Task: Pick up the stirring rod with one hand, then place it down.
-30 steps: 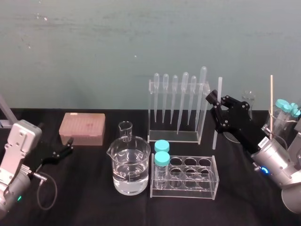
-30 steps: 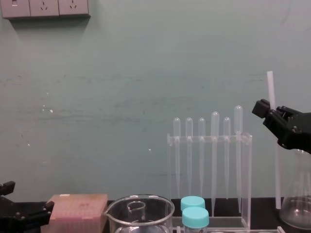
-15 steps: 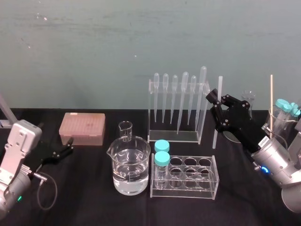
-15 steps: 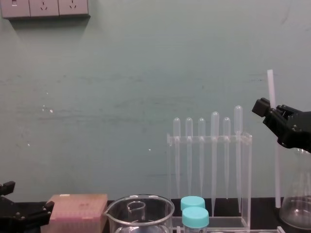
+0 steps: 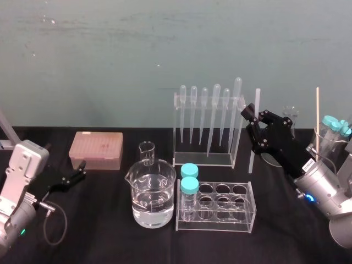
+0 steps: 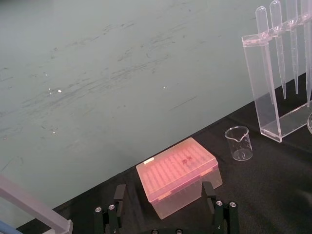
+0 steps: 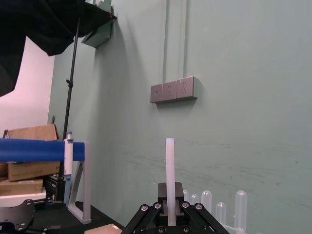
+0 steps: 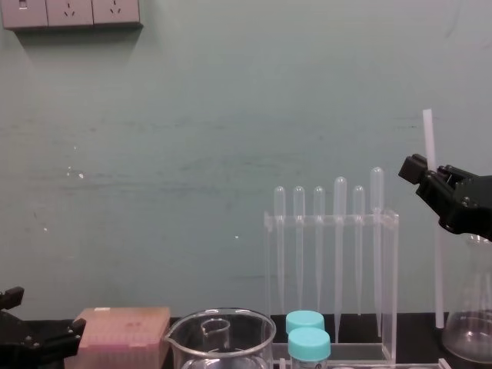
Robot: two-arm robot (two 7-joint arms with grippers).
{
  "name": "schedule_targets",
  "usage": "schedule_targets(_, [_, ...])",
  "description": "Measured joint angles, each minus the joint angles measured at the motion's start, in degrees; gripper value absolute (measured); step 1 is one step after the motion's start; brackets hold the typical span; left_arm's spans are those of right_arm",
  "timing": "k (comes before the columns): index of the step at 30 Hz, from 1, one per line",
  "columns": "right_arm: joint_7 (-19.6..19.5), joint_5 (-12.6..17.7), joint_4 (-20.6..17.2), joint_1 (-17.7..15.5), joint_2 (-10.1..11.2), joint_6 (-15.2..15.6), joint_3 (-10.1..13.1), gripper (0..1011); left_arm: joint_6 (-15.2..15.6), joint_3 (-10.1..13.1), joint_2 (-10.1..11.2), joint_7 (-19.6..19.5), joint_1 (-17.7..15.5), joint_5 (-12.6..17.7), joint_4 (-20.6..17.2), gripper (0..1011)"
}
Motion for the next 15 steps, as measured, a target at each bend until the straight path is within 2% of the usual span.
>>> schedule_targets(15, [0.0, 0.0, 0.0, 0.0, 0.0, 0.0, 0.0, 69, 0.0, 0.0, 0.0, 0.0, 0.0, 0.0, 0.0, 1000])
